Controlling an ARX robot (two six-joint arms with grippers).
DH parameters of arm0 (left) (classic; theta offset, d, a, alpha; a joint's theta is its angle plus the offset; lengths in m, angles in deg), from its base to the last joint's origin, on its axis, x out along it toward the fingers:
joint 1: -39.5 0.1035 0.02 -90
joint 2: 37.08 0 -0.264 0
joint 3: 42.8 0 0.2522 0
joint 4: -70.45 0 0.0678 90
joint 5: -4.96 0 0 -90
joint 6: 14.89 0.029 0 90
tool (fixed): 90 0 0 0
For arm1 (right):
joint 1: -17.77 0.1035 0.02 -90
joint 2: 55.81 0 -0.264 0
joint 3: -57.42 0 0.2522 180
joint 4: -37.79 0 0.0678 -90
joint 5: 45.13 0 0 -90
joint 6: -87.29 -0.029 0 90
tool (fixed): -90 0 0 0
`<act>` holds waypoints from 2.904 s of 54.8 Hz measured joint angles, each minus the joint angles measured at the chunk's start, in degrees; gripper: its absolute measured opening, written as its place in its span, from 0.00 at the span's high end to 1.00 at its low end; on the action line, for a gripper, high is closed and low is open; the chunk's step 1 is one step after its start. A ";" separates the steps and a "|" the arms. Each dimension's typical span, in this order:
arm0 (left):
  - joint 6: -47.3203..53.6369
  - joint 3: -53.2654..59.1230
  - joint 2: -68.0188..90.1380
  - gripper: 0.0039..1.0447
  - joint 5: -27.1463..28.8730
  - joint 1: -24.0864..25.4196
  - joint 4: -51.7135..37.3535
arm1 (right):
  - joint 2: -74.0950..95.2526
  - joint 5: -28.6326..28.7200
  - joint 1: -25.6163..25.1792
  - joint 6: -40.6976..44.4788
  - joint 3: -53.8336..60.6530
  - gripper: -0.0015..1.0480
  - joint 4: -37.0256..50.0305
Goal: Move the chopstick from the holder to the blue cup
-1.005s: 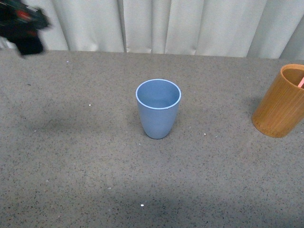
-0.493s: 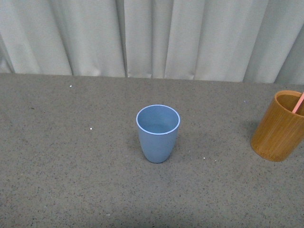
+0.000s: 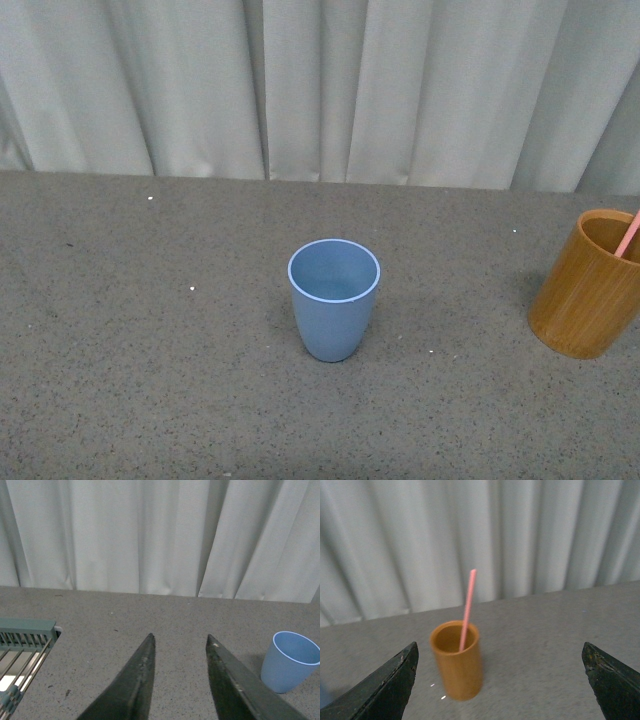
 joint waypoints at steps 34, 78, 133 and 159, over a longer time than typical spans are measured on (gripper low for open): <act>0.09 0.00 0.00 0.06 0.00 0.00 0.02 | 75.01 0.04 -9.03 -1.14 -30.73 0.09 29.55; 0.09 0.00 0.00 0.06 0.00 0.00 0.02 | 90.84 -4.00 -2.51 -2.78 -42.91 0.09 28.00; 0.09 0.00 0.00 0.06 0.00 0.00 0.02 | 94.97 -3.78 -1.07 -2.38 -44.06 0.98 30.71; 0.09 0.00 0.00 0.06 0.00 0.00 0.02 | 86.33 -0.68 -2.29 -3.10 -41.66 0.98 31.02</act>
